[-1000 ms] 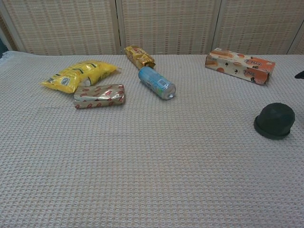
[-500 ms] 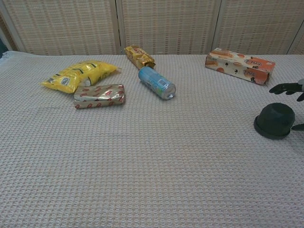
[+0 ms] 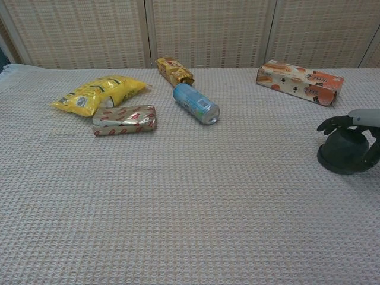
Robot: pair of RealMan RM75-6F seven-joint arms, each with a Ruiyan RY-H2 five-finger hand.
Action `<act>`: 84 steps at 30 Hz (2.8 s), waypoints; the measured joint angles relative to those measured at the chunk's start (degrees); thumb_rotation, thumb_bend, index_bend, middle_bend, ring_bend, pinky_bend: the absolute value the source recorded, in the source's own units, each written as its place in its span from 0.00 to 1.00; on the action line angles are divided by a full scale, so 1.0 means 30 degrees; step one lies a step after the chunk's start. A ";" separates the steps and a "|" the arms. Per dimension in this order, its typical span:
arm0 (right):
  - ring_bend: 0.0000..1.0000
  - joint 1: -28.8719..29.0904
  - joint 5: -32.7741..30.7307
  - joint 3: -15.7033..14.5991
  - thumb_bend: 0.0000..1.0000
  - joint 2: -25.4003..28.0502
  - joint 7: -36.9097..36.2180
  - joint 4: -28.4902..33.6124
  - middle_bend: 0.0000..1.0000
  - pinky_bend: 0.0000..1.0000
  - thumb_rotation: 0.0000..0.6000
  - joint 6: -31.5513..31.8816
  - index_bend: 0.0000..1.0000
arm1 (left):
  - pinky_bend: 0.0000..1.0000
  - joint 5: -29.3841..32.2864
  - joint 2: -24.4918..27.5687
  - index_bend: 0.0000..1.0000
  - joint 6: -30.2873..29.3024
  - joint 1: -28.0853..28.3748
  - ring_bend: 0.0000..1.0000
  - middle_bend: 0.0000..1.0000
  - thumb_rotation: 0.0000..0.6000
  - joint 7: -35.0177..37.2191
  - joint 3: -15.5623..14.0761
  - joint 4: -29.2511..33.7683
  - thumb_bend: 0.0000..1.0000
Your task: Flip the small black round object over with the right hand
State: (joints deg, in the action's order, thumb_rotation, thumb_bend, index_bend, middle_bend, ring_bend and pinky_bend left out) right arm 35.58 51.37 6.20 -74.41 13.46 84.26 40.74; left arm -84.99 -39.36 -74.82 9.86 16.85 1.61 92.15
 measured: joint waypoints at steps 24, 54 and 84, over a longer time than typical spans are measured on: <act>0.65 -0.0372 0.0250 -0.0450 0.25 -0.2006 0.1189 -0.2054 0.58 0.68 1.00 0.3340 0.65 | 0.22 -0.0057 0.0055 0.19 -0.0271 -0.0126 0.00 0.00 1.00 0.0452 0.0050 -0.0126 0.44; 0.70 -0.3001 1.0340 -0.0550 0.27 -0.1723 -0.5148 -0.3834 0.62 0.72 1.00 1.1568 0.71 | 0.22 -0.0038 0.0029 0.19 -0.0162 -0.0092 0.00 0.00 1.00 0.0279 0.0046 -0.0051 0.44; 0.68 -0.3320 1.3356 0.0252 0.27 -0.2650 -1.1186 -0.5335 0.63 0.72 1.00 1.4967 0.70 | 0.22 -0.0075 0.0018 0.19 0.0004 -0.0022 0.00 0.00 1.00 0.0161 0.0011 -0.0010 0.44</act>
State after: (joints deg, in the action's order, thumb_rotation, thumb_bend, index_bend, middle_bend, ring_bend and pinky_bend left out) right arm 25.62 91.44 6.96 -82.36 -20.10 68.25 85.64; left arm -85.22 -39.30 -74.81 9.79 17.33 1.65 92.12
